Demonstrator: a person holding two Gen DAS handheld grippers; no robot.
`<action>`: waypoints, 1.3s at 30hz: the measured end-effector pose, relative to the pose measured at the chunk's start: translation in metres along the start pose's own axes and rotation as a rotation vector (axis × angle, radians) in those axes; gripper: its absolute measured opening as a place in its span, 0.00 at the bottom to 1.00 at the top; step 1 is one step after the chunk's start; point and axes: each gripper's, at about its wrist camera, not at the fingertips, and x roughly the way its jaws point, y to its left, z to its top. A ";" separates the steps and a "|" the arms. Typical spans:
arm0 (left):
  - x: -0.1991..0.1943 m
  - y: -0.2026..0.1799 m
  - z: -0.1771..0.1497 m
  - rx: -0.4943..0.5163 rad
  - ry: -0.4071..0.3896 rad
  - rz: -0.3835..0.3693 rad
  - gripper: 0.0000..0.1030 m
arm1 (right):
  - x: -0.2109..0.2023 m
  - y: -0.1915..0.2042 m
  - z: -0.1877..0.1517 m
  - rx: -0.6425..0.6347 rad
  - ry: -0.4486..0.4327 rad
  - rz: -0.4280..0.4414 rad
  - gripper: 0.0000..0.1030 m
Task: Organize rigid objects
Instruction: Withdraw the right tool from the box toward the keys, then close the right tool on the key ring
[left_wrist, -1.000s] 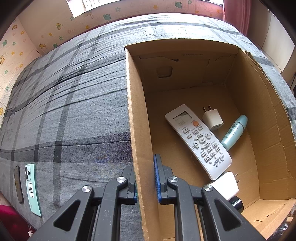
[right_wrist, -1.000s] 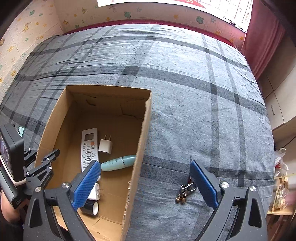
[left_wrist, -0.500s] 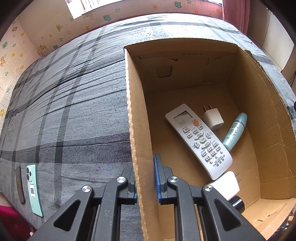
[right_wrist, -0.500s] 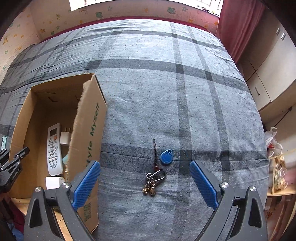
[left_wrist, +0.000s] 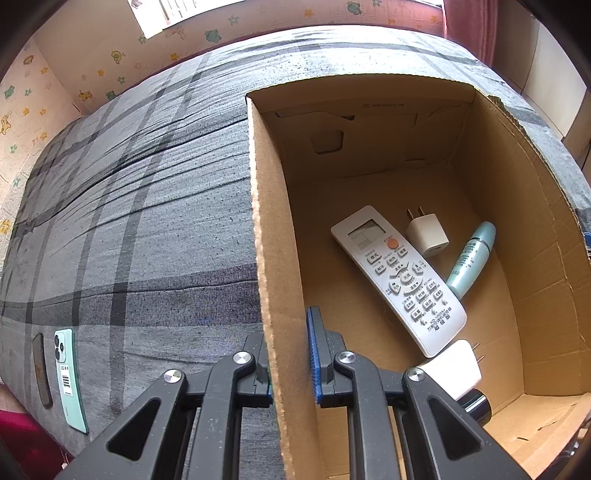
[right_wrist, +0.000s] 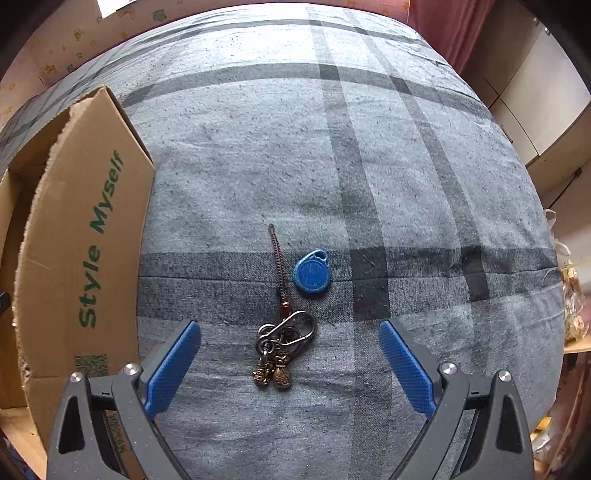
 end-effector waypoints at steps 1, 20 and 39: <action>0.000 0.000 0.000 -0.001 0.001 -0.001 0.14 | 0.004 -0.001 -0.001 0.007 0.005 -0.001 0.96; 0.001 0.000 0.000 -0.003 0.003 0.001 0.14 | 0.049 -0.012 -0.013 0.048 0.044 0.000 0.96; 0.000 -0.002 0.000 -0.002 0.002 0.003 0.14 | 0.026 -0.008 -0.026 0.010 0.028 0.064 0.15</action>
